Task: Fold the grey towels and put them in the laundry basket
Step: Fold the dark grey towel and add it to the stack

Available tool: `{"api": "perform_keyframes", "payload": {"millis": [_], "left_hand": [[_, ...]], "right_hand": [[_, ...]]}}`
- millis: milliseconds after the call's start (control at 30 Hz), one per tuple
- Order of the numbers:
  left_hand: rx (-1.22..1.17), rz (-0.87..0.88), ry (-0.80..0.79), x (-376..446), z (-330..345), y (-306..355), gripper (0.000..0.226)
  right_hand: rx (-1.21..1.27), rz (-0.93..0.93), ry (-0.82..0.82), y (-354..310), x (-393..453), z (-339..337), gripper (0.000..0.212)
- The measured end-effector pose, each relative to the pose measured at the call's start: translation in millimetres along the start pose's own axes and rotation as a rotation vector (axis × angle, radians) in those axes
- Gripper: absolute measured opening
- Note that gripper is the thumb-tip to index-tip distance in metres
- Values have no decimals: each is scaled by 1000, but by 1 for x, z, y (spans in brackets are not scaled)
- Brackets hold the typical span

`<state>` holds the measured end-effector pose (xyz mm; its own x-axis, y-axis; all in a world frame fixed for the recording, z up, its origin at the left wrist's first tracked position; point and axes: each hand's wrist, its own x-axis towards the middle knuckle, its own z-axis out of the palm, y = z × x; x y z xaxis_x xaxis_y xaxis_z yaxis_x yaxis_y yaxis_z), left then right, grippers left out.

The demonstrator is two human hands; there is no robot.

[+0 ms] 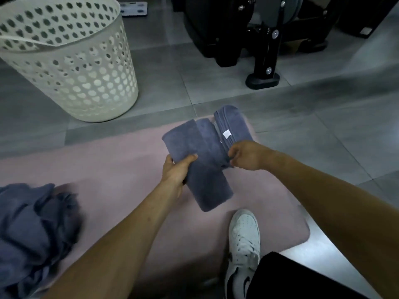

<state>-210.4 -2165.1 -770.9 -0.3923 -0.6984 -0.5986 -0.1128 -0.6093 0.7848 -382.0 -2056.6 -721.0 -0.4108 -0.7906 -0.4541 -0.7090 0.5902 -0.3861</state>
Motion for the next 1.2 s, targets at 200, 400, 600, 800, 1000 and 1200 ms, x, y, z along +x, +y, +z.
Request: {"api": "perform_keyframes", "payload": {"millis": [200, 400, 600, 800, 1000, 1200], "left_hand": [[176, -31, -38, 101, 39, 13, 49], [270, 79, -95, 171, 78, 2, 52], [1352, 636, -7, 177, 81, -25, 93], [1769, 645, -213, 181, 91, -31, 97], [1831, 746, -225, 212, 82, -44, 92], [1895, 794, -341, 216, 76, -33, 93]], "right_hand": [[-165, 64, 12, 62, 72, -4, 24], [-12, 109, 317, 92, 137, 23, 19], [-142, 141, 374, 94, 141, 74, 54], [-59, 87, 387, 101, 136, 79, 51], [-63, 41, 356, 108, 125, 93, 81], [-167, 15, 296, 106, 114, 113, 91]]}}
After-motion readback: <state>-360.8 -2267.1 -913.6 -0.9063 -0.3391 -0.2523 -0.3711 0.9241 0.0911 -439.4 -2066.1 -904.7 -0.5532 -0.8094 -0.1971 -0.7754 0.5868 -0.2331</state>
